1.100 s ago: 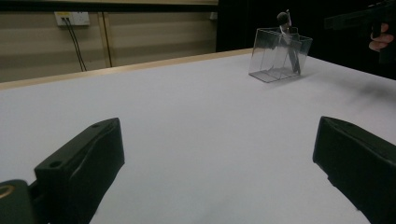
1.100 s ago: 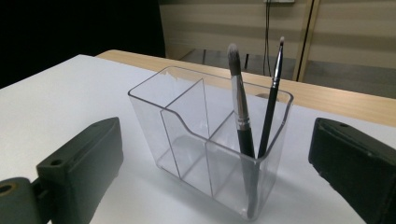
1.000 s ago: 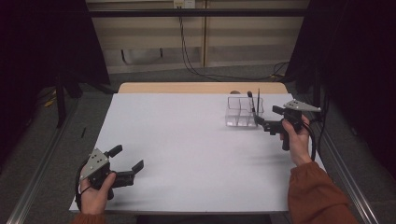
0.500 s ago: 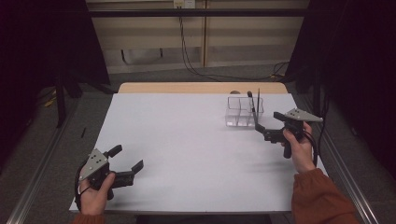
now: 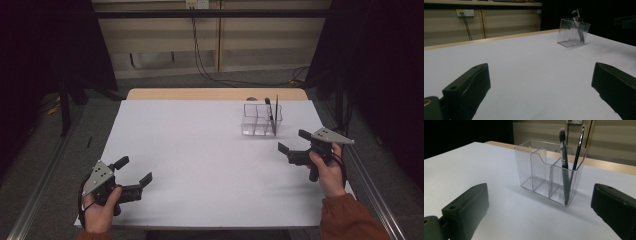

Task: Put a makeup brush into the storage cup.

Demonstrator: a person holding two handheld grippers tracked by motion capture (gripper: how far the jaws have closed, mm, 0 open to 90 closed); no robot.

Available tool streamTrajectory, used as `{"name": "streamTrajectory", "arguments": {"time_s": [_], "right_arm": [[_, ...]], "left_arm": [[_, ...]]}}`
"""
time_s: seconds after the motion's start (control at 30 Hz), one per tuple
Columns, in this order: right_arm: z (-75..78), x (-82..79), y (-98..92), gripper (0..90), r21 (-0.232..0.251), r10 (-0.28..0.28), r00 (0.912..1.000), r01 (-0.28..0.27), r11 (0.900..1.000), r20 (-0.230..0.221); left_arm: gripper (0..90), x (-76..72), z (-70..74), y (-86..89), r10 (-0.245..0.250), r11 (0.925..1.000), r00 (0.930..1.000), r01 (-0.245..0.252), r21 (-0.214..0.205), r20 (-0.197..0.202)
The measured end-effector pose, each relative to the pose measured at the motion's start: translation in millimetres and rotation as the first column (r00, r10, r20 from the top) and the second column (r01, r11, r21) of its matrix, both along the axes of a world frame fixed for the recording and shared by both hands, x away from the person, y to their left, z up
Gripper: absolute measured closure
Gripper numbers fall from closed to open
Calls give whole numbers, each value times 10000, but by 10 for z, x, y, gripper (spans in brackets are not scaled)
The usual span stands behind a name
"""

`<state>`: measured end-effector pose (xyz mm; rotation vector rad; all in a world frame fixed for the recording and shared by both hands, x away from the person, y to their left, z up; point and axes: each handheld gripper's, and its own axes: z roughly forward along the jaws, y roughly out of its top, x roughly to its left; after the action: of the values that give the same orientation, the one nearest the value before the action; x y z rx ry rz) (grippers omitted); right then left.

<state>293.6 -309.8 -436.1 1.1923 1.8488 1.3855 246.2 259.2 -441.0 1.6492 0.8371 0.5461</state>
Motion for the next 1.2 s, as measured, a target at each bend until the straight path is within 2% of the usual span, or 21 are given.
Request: {"name": "streamTrajectory", "arguments": {"time_s": [0.17,0.33,0.53,0.77,1.03,1.2], "right_arm": [[6,-120,17,7,35,141,9997,-142,9999,203],[-25,-227,41,7,-15,307,9994,-306,9995,153],[-71,-386,59,4,132,203,9994,-207,9997,270],[-110,-521,44,4,197,117,9997,-121,9997,205],[-144,-650,39,4,52,78,9997,-79,10000,217],[-149,-715,15,1,147,62,9999,-64,9999,155]], "left_arm": [[21,-15,-6,12,3,10000,10000,-3,49,-2],[21,-21,-10,21,59,10000,10000,-59,38,-50],[22,-32,-10,9,2,9999,10000,-2,140,7],[22,-53,-22,-30,-64,9996,9998,69,273,-176],[22,-139,-8,9,9,9999,9998,-6,164,-176],[22,-161,-16,24,19,9998,9998,-15,199,-195]]}}
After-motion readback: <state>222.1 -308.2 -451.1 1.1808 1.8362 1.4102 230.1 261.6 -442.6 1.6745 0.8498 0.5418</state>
